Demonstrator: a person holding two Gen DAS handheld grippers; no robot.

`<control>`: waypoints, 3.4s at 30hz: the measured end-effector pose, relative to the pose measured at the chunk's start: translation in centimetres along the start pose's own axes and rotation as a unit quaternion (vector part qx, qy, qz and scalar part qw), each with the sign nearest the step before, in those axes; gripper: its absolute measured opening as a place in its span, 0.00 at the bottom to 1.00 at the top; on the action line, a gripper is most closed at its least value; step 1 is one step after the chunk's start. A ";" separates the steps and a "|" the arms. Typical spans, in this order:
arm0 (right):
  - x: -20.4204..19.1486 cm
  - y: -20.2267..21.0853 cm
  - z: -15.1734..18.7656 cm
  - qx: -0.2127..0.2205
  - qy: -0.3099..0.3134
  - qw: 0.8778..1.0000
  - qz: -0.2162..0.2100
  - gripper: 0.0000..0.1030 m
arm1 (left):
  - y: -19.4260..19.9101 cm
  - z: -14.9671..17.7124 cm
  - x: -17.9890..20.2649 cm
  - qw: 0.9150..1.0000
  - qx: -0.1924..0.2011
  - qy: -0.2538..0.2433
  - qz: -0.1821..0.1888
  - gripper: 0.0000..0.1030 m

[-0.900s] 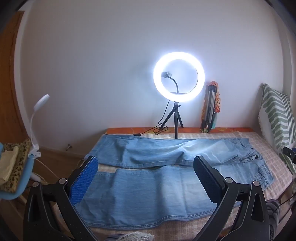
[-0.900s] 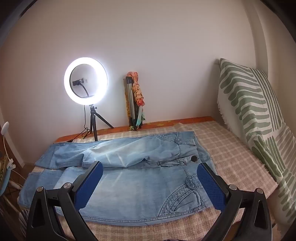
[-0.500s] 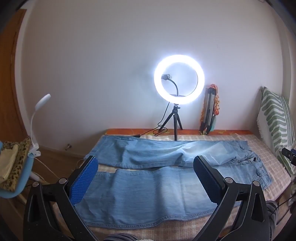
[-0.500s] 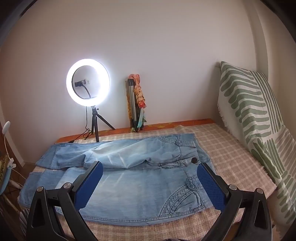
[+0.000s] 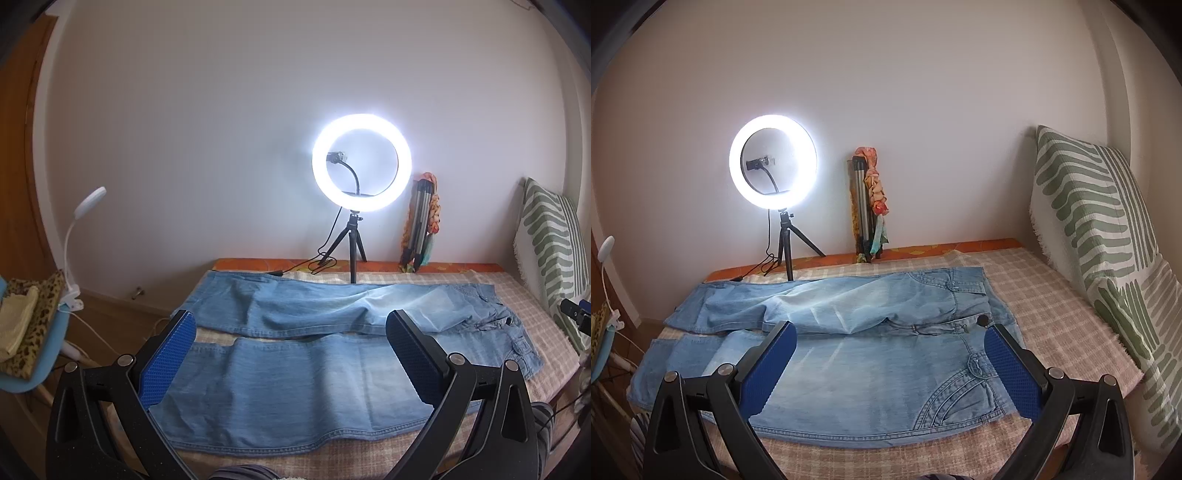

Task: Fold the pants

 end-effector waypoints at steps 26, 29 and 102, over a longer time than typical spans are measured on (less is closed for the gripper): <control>0.0 -0.4 0.2 0.001 0.001 1.000 -0.004 1.00 | -0.3 -0.1 0.0 1.000 -0.001 -0.002 0.001 0.99; -0.1 -0.5 0.2 0.000 0.001 1.000 -0.005 1.00 | -0.3 0.0 0.0 1.000 -0.002 -0.001 0.001 0.99; -9.8 -29.8 -6.9 -0.137 0.182 0.951 -0.211 0.94 | -23.6 0.7 -6.4 0.990 -0.134 0.006 -0.033 0.89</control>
Point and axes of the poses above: each gripper's, at about its wrist camera, not at the fingertips, and y roughly against the way its jaws point, x to its right, z to its underside, the point moved 10 cm from there along -y, roughly the way its jaws point, and after that the axes turned 7 degrees about -z, right-handed, at the moved point
